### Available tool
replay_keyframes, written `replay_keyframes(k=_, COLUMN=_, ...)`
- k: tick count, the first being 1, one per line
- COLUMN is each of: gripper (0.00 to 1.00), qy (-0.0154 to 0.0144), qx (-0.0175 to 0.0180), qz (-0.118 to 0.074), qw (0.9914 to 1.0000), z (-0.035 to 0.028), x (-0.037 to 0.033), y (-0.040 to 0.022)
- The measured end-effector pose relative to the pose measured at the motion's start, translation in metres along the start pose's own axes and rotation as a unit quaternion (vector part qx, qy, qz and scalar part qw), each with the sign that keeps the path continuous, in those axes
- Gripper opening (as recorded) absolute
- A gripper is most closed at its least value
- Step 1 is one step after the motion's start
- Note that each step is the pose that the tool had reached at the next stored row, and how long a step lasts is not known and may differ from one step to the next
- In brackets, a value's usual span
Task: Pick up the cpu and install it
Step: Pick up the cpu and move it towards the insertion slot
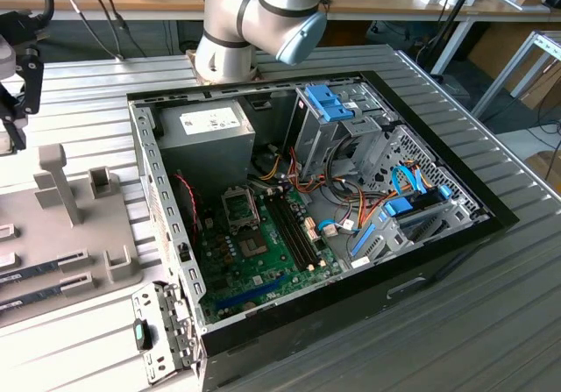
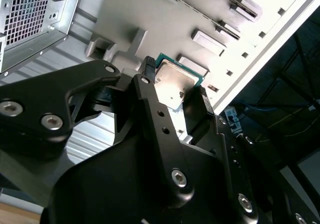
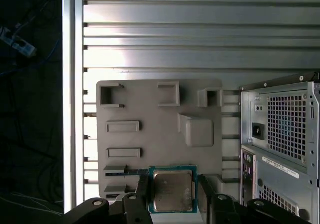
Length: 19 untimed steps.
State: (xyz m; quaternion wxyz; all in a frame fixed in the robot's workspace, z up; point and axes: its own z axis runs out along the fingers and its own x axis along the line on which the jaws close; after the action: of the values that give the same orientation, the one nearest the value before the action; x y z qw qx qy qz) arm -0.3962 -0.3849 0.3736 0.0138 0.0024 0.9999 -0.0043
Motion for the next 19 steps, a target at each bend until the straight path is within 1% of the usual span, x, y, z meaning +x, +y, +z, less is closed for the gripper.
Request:
replay_keyframes(k=2, gripper=0.47, qy=0.0, qx=0.0, qz=0.0, qw=1.0, z=0.0001, x=-0.0022, y=0.0)
replay_keyframes(k=7, gripper=0.47, qy=0.0, qx=0.0, qz=0.0, qw=1.0, z=0.0002, x=-0.0052, y=0.0)
replay_keyframes(k=19, gripper=0.47, qy=0.0, qx=0.0, qz=0.0, qw=1.0, z=0.0005, x=-0.0102, y=0.0001)
